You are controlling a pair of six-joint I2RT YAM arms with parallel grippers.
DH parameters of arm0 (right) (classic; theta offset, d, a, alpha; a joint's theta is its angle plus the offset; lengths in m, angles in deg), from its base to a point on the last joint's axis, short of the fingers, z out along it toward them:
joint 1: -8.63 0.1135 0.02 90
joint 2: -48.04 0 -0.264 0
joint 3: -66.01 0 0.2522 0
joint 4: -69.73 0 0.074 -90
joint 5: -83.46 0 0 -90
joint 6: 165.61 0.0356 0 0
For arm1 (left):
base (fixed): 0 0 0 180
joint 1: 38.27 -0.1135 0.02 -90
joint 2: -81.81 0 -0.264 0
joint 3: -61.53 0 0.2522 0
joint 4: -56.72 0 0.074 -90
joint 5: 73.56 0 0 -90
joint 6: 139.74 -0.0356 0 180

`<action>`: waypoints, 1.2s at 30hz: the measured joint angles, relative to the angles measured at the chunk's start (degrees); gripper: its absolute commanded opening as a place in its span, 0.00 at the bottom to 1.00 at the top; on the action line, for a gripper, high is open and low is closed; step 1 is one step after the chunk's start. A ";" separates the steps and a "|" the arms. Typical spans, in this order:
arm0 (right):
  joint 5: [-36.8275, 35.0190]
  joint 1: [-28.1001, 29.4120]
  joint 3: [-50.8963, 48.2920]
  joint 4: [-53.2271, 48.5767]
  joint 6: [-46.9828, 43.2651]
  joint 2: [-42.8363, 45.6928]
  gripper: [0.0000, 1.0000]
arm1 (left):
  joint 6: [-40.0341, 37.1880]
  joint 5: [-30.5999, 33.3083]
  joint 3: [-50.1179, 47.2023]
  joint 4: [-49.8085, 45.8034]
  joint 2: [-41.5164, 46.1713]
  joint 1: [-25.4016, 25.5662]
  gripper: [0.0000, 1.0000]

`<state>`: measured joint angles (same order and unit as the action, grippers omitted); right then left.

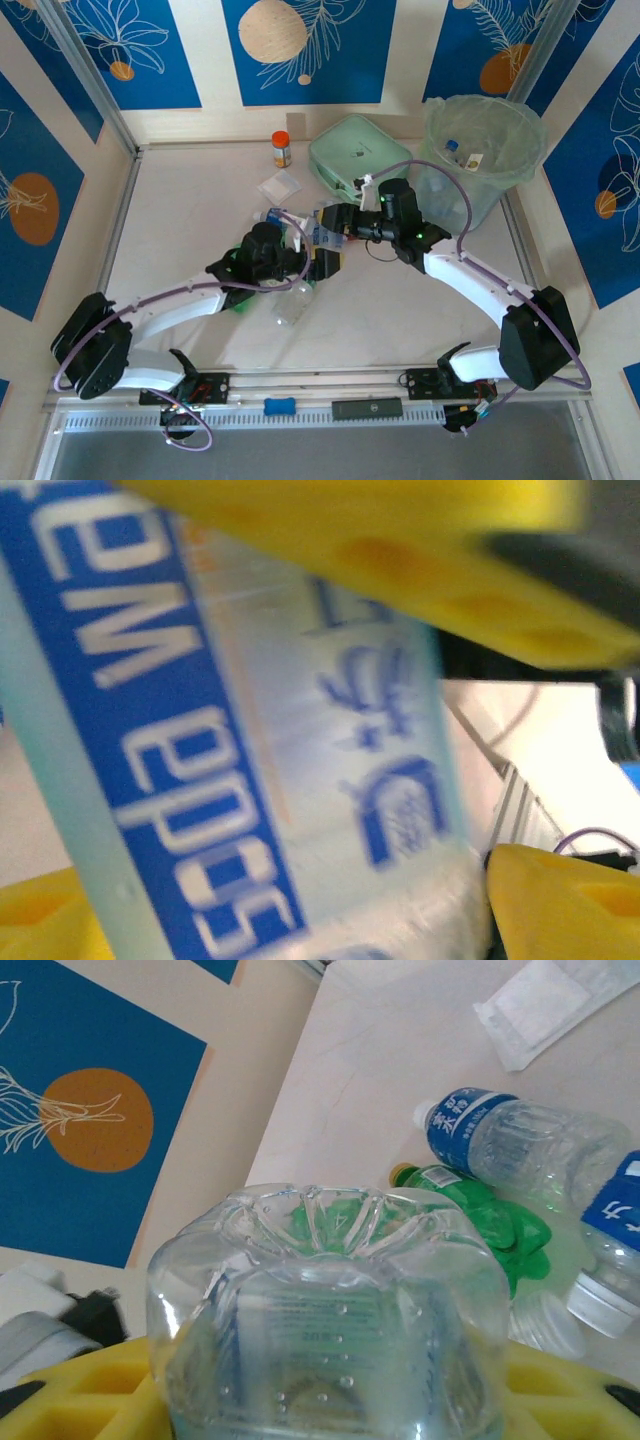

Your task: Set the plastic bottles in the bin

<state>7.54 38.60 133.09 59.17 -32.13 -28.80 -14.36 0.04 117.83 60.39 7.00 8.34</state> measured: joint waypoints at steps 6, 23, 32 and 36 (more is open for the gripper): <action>-3.65 -2.27 0.52 -4.55 -1.62 0.92 0.50 | 0.07 1.90 -2.78 0.09 5.29 -1.55 0.99; -8.13 -27.56 19.58 -15.28 -3.39 7.39 0.47 | 0.72 24.87 -9.81 -18.23 17.38 -11.21 0.99; -13.40 -37.62 29.14 -13.99 -1.64 1.64 0.47 | 0.74 25.46 -10.69 -18.29 16.37 -12.15 0.99; -18.29 -38.21 31.63 -13.81 -1.73 -2.80 0.48 | 0.76 25.00 -10.95 -17.70 15.23 -12.26 0.99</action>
<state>-10.75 0.40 164.72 45.36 -33.85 -31.60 -13.60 25.04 106.88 42.69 22.24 -3.92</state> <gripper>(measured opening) 0.487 0.993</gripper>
